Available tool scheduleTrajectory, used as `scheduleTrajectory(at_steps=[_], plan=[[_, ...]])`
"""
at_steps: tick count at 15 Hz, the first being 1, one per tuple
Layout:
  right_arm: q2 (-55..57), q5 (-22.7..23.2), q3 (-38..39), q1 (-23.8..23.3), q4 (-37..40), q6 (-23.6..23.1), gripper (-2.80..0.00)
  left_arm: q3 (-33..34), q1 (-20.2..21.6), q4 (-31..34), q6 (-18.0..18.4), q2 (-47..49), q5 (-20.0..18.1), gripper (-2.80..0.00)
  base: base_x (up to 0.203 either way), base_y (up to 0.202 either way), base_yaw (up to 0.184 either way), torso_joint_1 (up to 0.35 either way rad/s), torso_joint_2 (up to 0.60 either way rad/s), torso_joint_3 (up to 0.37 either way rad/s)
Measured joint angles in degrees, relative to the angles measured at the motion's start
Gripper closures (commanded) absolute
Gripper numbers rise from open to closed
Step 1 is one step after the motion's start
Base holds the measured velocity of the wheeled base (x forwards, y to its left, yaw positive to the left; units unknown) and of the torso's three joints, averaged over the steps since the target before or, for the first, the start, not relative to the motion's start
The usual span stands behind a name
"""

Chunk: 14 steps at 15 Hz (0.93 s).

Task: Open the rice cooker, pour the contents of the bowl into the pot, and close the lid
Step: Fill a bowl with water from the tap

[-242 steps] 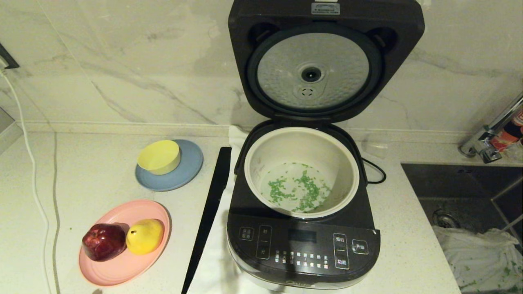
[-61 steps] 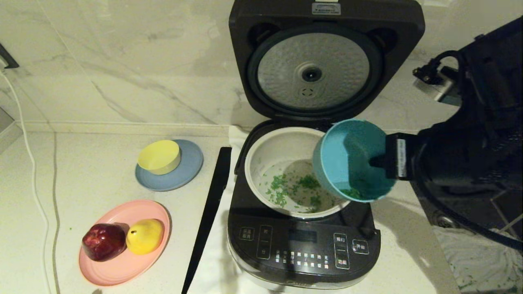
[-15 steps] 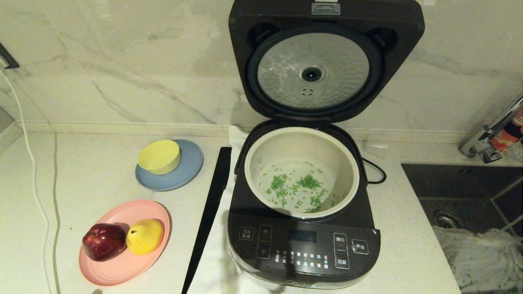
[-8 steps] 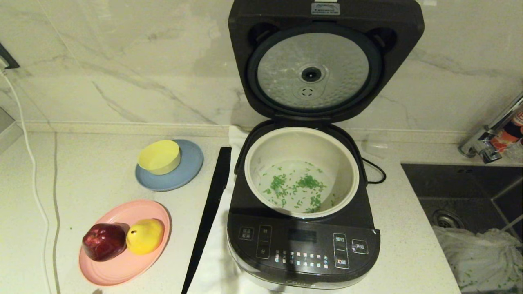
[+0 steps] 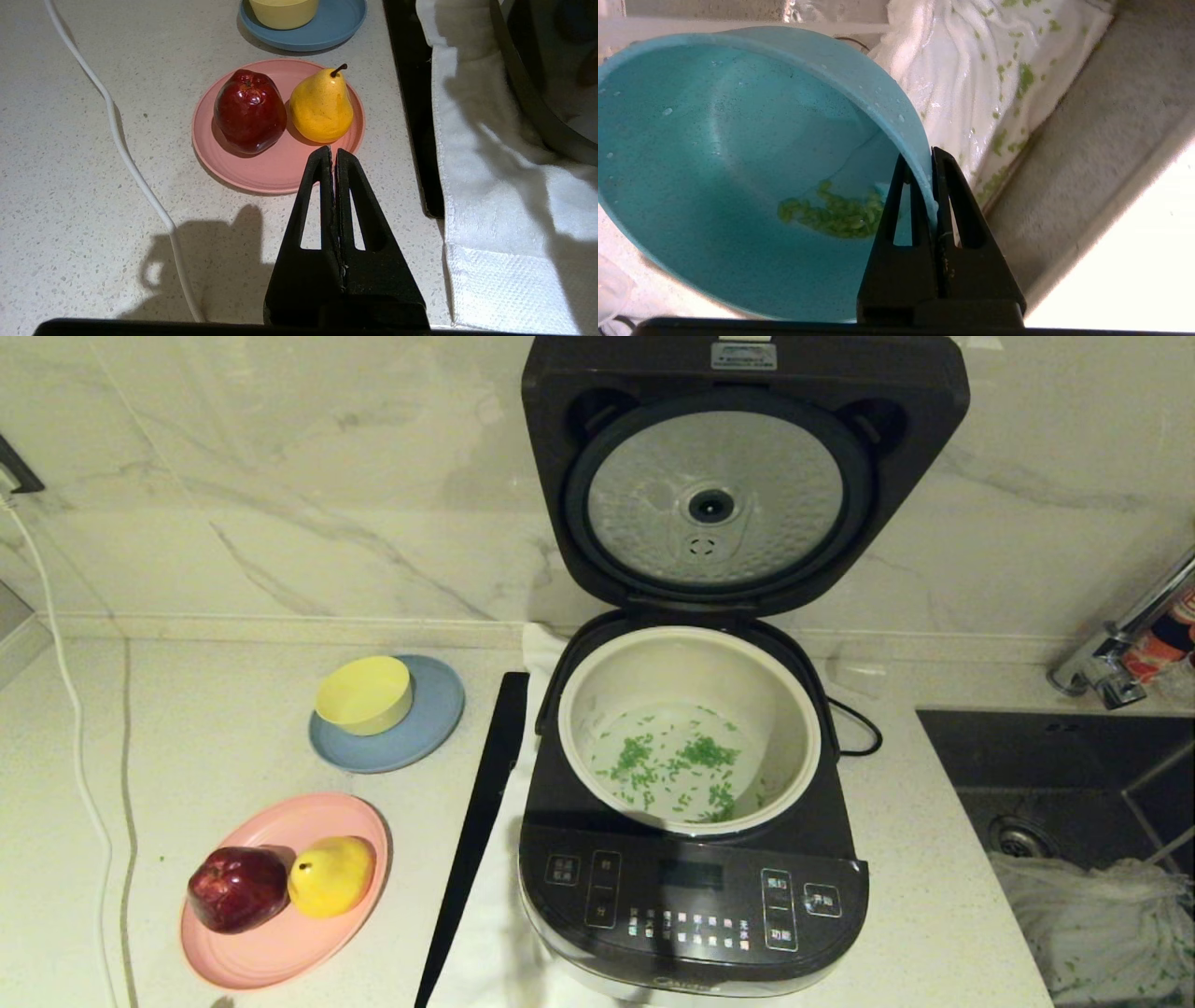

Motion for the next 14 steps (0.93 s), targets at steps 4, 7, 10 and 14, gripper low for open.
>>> scheduleTrajectory(at_steps=[4,7,10,14], plan=[[2.6,-0.17,-3.89,0.97,0.09,1.76,0.0,0.0,0.0,0.01,0.02,0.0,-0.01,0.0,0.0,0.0,0.0,0.0,0.0,0.0],[4.4,-0.24,-6.31,2.1,0.16,2.24,0.0,0.0,0.0,0.01,0.06,0.0,-0.02,0.0,0.0,0.0,0.0,0.0,0.0,0.0],[6.14,-0.44,-9.18,3.25,0.3,4.27,0.0,0.0,0.02,0.02,0.03,0.0,-0.02,0.0,0.0,0.0,0.0,0.0,0.0,0.0],[8.34,-0.63,-13.0,4.78,0.35,5.81,0.0,0.0,0.02,0.02,0.01,0.0,-0.01,0.0,0.0,0.0,0.0,0.0,0.0,0.0]])
